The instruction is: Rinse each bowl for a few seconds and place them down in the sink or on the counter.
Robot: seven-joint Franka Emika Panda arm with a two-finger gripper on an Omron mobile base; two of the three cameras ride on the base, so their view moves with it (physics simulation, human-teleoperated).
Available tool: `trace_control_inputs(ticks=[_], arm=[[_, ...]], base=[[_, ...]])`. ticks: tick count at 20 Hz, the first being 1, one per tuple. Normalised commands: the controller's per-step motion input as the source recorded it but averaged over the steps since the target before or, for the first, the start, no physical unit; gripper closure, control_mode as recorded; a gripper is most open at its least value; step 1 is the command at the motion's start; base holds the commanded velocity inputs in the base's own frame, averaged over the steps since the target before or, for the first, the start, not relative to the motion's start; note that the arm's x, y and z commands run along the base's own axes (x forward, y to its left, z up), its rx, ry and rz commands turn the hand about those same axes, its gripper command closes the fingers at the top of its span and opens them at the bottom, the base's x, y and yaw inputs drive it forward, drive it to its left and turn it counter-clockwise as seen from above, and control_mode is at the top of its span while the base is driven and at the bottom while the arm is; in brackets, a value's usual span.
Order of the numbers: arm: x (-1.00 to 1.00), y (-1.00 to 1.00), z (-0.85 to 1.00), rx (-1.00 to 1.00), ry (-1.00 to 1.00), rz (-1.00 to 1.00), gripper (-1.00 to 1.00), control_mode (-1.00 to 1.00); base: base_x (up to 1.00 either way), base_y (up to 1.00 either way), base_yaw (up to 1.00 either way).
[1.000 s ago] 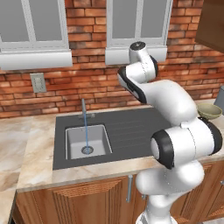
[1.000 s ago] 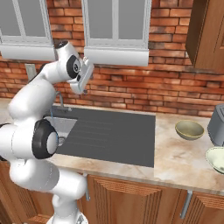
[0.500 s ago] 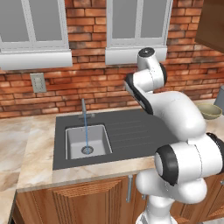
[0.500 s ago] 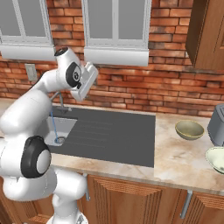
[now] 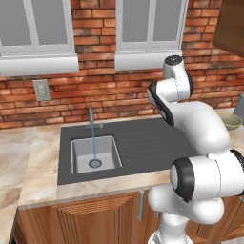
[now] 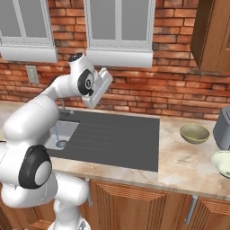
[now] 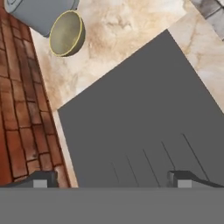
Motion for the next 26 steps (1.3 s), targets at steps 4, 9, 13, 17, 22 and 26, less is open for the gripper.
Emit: trace_control_inputs(ticks=[4,9,13,17,22,26], arm=[[-0.12,-0.43,-0.03,0.04,0.07,-0.11,-1.00,-1.00],[-0.06,-0.40,-0.06,0.02,0.06,-0.13,-1.00,-1.00],[0.00,-0.39,-0.07,0.01,0.06,-0.14,-1.00,-1.00],[-0.01,-0.36,-0.10,0.01,0.03,-0.12,-1.00,-1.00],[-0.04,-0.28,-0.22,0.00,-0.03,-0.08,-1.00,-1.00],[0.00,-0.30,-0.27,0.00,-0.01,-0.07,-1.00,-1.00]], base=[[0.00,0.00,0.00],[0.00,0.00,0.00],[0.00,0.00,0.00],[0.00,0.00,0.00],[0.00,0.00,0.00],[0.00,0.00,0.00]])
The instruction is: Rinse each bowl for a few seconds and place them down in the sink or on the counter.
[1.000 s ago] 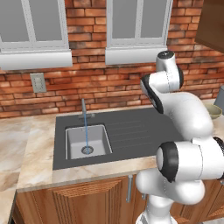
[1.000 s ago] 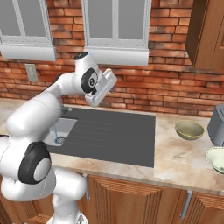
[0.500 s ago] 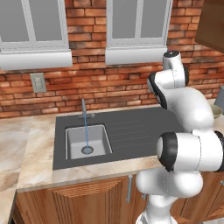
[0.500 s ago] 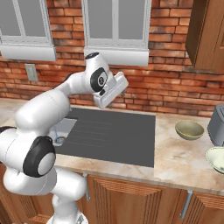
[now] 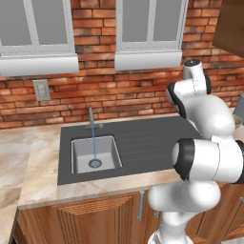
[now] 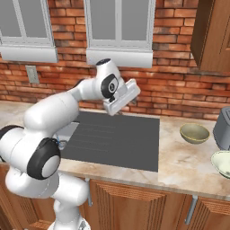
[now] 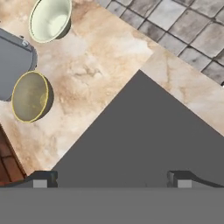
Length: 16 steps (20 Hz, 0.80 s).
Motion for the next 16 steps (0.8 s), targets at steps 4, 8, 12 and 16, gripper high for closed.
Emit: trace_control_inputs(ticks=[4,8,12,16], arm=[[0.00,-0.31,-0.25,0.00,0.00,-0.07,-1.00,-1.00],[0.02,-0.29,-0.11,0.00,0.00,-0.05,-1.00,-1.00],[0.02,-0.25,-0.13,0.00,0.00,-0.02,-1.00,-1.00],[0.00,-0.24,-0.12,0.00,0.00,-0.01,-1.00,-1.00]], base=[[0.00,0.00,0.00],[0.00,0.00,0.00],[0.00,0.00,0.00],[0.00,0.00,0.00]])
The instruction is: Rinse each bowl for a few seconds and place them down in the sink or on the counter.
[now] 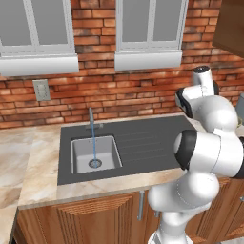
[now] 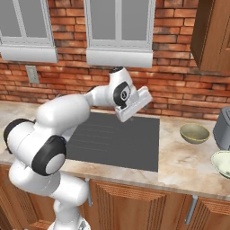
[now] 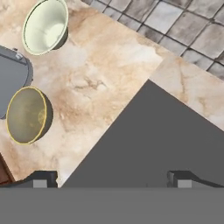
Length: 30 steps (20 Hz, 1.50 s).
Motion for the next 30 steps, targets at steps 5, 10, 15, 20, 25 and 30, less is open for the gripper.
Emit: trace_control_inputs(ticks=[5,10,15,20,25,30], arm=[[0.00,-0.26,-0.15,0.00,0.00,-0.01,-1.00,-1.00],[0.00,-0.26,-0.07,0.00,0.00,-0.01,-1.00,-1.00],[0.01,-0.26,-0.05,0.00,0.00,-0.03,-1.00,-1.00],[0.04,-0.25,-0.07,0.00,-0.01,-0.04,-1.00,-1.00],[0.01,-0.24,-0.14,0.00,-0.04,-0.01,-1.00,-1.00],[0.00,-0.22,-0.20,0.00,-0.03,-0.01,-1.00,-1.00]], base=[[0.00,0.00,0.00],[0.00,0.00,0.00],[0.00,0.00,0.00],[0.00,0.00,0.00],[0.00,0.00,0.00],[0.00,0.00,0.00]])
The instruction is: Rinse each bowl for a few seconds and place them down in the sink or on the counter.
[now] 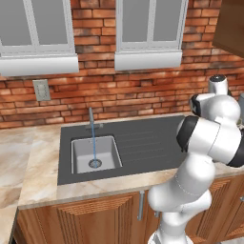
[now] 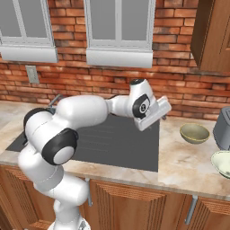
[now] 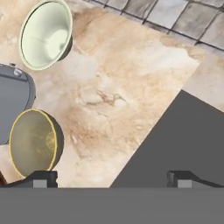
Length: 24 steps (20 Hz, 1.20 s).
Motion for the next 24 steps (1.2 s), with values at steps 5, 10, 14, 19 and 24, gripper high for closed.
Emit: trace_control_inputs(ticks=[5,10,14,19,24], arm=[[0.00,-0.22,-0.19,0.00,-0.02,-0.01,-1.00,-1.00],[0.00,-0.28,-0.15,0.00,-0.02,-0.01,-1.00,-1.00],[0.00,-0.27,-0.10,0.00,0.00,-0.02,-1.00,-1.00],[0.02,-0.20,-0.12,0.00,-0.01,-0.01,-1.00,-1.00],[0.14,-0.13,-0.14,0.00,-0.03,0.00,-1.00,-1.00]], base=[[0.00,0.00,0.00],[0.00,0.00,0.00],[0.00,0.00,0.00],[0.00,0.00,0.00],[0.00,0.00,0.00]])
